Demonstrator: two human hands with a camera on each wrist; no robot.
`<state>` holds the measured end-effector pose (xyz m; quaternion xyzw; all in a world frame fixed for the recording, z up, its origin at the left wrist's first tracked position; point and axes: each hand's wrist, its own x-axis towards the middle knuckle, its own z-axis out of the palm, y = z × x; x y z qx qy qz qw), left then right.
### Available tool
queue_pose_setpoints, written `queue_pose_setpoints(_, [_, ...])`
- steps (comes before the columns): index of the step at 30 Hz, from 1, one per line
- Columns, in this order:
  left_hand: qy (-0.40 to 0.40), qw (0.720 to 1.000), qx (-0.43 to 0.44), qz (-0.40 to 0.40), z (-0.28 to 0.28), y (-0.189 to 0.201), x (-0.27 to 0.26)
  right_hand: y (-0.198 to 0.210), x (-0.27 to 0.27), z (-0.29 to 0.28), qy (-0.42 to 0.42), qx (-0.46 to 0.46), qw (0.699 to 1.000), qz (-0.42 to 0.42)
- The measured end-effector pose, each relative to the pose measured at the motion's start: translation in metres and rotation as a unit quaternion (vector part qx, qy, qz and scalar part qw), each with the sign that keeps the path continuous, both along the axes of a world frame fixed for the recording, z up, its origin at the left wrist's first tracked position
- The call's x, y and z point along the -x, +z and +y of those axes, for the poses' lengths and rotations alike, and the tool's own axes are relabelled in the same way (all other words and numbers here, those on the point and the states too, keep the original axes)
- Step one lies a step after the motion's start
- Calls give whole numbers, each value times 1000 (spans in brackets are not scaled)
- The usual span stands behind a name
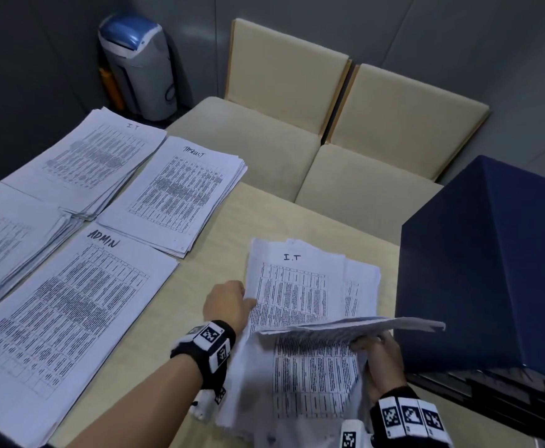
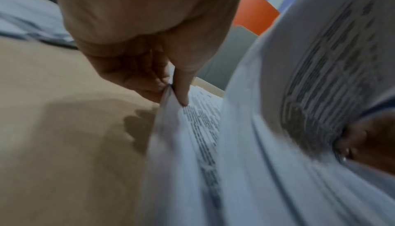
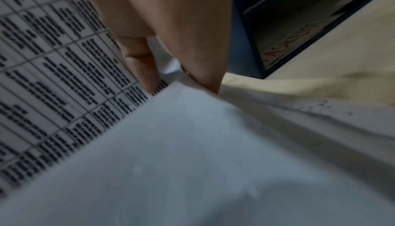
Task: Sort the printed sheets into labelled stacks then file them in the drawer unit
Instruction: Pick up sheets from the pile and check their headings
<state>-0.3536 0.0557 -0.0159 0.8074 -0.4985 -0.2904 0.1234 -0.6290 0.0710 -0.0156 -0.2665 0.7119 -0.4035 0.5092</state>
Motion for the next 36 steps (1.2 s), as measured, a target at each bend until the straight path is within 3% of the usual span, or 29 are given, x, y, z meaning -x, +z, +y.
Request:
queue_pose_setpoints(3, [-112, 988, -19, -103, -5, 6, -2, 5, 4, 1, 15, 1, 1000, -4])
queue_pose_setpoints(7, [-244, 939, -56, -236, -9, 25, -7, -3, 6, -3, -36, 5, 998, -43])
queue_pose_setpoints(10, [-248, 926, -33, -281, -8, 39, -8, 0, 4, 0, -20, -38, 999, -30])
queue_pose_setpoints(13, [-215, 938, 12, -273, -6, 41, -9, 6, 1, 2, -6, -43, 998, -39])
queue_pose_setpoints(16, [-143, 973, 84, -158, -4, 32, -15, 1, 1, -2, -38, -54, 996, -58])
queue_pose_setpoints(18, [-91, 986, 136, -3, -2, 24, -20, -1, 1, -3, -45, -54, 994, -82])
queue_pose_setpoints(19, [-80, 981, 147, 100, -1, 22, -21, 0, 1, -1, -35, -50, 994, -89])
queue_pose_setpoints(21, [-88, 941, 128, 300, 4, 21, -20, 3, 0, 4, -24, -38, 994, -99])
queue_pose_setpoints(22, [-96, 922, 114, 358, 5, 20, -20, 3, 0, 7, -19, -28, 994, -102])
queue_pose_setpoints(24, [-102, 910, 94, 391, 5, 15, -19, 4, -1, 10, -11, -14, 994, -108])
queue_pose_setpoints(26, [-73, 931, 103, 343, 4, 8, -14, 3, -1, 11, -26, -13, 995, -94])
queue_pose_setpoints(28, [12, 972, 114, 203, 3, 1, -12, 1, 0, 11, -36, -21, 996, -78])
queue_pose_setpoints(30, [48, 995, 55, 69, 5, -1, -14, 0, 0, 12, -49, -29, 996, -69])
queue_pose_setpoints(32, [-5, 1000, -19, -17, 6, -3, -14, 0, -1, 14, -51, -41, 996, -68])
queue_pose_setpoints(36, [-162, 968, -8, -192, 4, 12, -10, 4, 1, 14, -29, -40, 996, -75])
